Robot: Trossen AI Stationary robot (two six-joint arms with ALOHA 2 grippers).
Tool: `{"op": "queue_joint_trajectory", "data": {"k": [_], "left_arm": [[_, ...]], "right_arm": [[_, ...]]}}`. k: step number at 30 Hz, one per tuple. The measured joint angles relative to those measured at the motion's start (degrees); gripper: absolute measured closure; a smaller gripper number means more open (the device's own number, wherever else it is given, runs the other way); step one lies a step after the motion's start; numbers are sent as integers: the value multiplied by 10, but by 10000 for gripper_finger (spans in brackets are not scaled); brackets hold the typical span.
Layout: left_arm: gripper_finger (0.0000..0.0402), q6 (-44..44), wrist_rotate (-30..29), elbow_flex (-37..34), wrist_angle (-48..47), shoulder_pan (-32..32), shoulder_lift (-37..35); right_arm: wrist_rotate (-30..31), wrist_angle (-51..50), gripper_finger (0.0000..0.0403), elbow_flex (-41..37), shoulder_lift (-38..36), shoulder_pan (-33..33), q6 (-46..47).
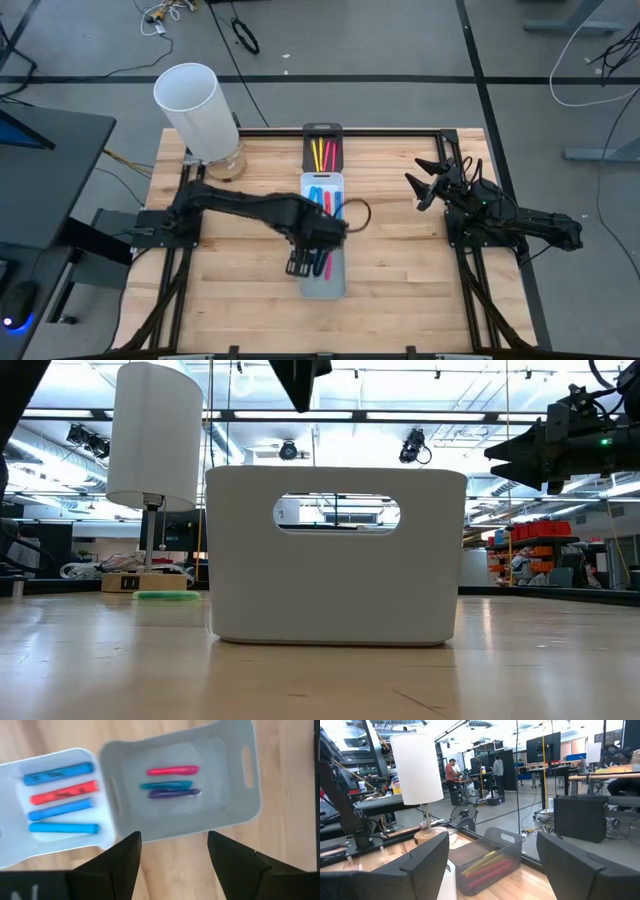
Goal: Pick & Place Markers
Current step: Put the green pen into the gray bin
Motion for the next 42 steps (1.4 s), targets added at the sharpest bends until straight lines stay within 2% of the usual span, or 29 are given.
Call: {"op": "queue_joint_trajectory", "data": {"k": [7, 9, 15, 21, 35, 42], "left_arm": [[168, 57, 0, -1, -34, 24, -11], [168, 71, 0, -23, -31, 24, -15], [168, 80, 34, -225, 52, 23, -95], [168, 134, 30, -372, 120, 44, -185], [168, 241, 31, -565, 221, 137, -339], [168, 270, 31, -638, 234, 191, -379]], "right_arm": [[0, 0, 101, 0, 0, 0, 0], [0, 0, 101, 0, 0, 0, 0], [0, 0, 101, 0, 0, 0, 0], [0, -2, 101, 0, 0, 0, 0], [0, 0, 101, 0, 0, 0, 0], [0, 0, 101, 0, 0, 0, 0]]}}
